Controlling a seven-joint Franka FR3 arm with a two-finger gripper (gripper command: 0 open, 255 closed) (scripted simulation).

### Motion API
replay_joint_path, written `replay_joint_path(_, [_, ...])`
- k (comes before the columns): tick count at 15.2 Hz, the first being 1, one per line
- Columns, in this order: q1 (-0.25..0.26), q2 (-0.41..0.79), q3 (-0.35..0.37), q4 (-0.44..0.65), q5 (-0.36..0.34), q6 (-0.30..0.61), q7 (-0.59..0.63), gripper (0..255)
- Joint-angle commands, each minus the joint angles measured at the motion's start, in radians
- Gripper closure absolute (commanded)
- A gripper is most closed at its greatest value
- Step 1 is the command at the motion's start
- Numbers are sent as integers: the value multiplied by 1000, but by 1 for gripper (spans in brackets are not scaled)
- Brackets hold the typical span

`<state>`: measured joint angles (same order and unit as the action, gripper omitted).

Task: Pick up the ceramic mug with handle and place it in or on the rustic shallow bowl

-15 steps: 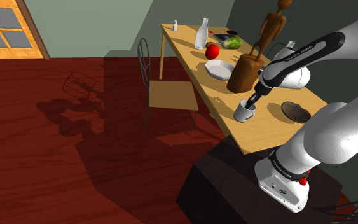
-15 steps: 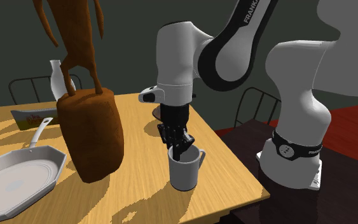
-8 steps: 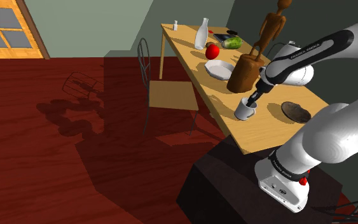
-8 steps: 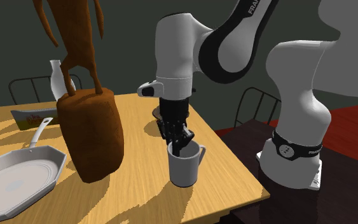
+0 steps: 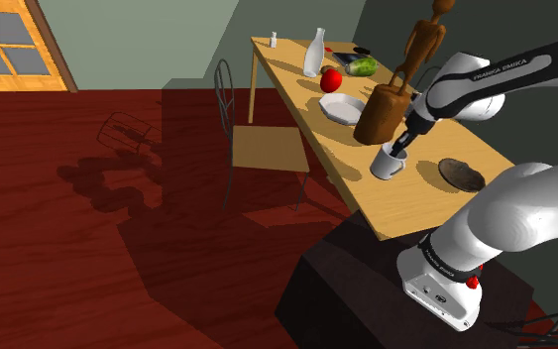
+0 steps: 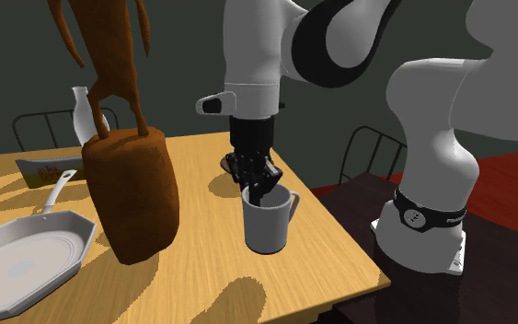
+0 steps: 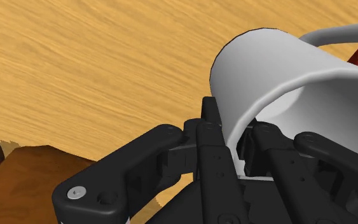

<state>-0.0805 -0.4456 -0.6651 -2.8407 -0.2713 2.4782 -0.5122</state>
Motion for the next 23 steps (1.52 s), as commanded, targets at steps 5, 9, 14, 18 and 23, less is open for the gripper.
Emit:
replay_joint_path(5, [-28, -92, 46, 29, -13, -120, 26, 255])
replay_joint_path(9, [-38, -141, 72, 55, -12, -195, 37, 255])
replay_joint_path(14, [-72, -167, 44, 85, -32, -248, -13, 255])
replay_joint_path(18, [-118, -156, -41, 132, -68, -277, -123, 255])
replay_joint_path(23, [-144, -114, -157, 217, -91, -303, -263, 255])
